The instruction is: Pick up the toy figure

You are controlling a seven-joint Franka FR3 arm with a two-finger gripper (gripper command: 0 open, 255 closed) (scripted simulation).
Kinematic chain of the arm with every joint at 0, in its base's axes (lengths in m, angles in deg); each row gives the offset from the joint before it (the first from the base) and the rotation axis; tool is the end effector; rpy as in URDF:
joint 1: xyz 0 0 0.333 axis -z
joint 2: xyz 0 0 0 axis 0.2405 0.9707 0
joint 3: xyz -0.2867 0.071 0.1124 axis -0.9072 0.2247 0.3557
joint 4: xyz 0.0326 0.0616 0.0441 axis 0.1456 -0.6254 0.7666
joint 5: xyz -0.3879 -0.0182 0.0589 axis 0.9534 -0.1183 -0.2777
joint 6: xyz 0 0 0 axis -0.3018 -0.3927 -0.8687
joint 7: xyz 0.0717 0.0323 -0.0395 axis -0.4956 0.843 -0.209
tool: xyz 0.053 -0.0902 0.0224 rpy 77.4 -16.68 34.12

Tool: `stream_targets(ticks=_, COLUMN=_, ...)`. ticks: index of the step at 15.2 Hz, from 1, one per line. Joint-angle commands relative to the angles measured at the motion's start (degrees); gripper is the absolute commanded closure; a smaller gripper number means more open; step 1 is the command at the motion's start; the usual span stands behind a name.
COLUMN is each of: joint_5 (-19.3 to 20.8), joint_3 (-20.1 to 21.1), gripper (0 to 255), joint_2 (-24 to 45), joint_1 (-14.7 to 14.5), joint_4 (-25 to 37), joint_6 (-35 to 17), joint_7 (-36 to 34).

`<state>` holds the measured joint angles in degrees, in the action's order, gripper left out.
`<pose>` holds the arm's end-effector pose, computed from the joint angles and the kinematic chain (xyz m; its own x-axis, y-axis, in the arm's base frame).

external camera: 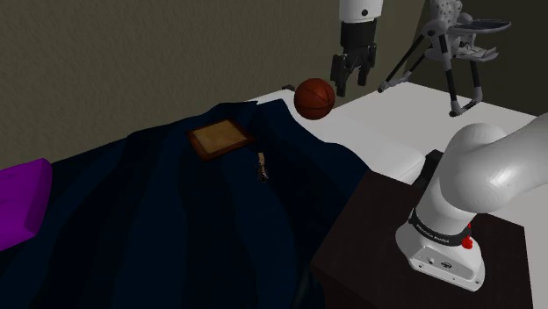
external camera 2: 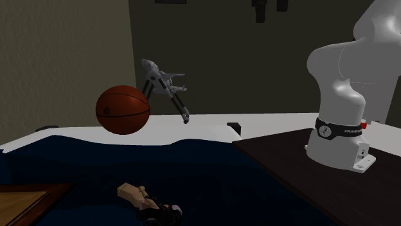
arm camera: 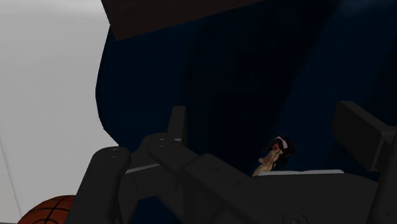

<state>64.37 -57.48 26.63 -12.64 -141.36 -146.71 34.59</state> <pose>0.3133 -0.0278 0.5866 0.9736 -0.2221 -0.0534 -0.2215 -0.9750 0.0169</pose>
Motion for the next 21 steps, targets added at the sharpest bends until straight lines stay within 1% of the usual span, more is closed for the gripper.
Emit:
stream_targets(ticks=1, joint_5=0.0, joint_3=0.0, gripper=0, joint_2=0.0, joint_1=0.0, joint_4=0.0, joint_6=0.0, joint_7=0.0)
stream_targets(ticks=6, joint_5=-0.97, joint_3=2.01, gripper=0, joint_2=6.85, joint_1=-0.35, joint_4=-2.53, joint_6=-9.17, joint_7=-3.6)
stream_targets(ticks=11, joint_5=-1.46, joint_3=3.86, gripper=0, joint_2=15.41, joint_1=-0.61, joint_4=-2.98, joint_6=-17.96, joint_7=-7.11)
stream_targets(ticks=16, joint_5=-1.28, joint_3=5.47, gripper=0, joint_2=25.27, joint_1=-0.73, joint_4=-1.33, joint_6=-25.91, joint_7=-10.65)
stream_targets(ticks=21, joint_5=-0.3, joint_3=6.68, gripper=0, joint_2=35.95, joint_1=-0.85, joint_4=2.38, joint_6=-32.57, joint_7=-14.35)
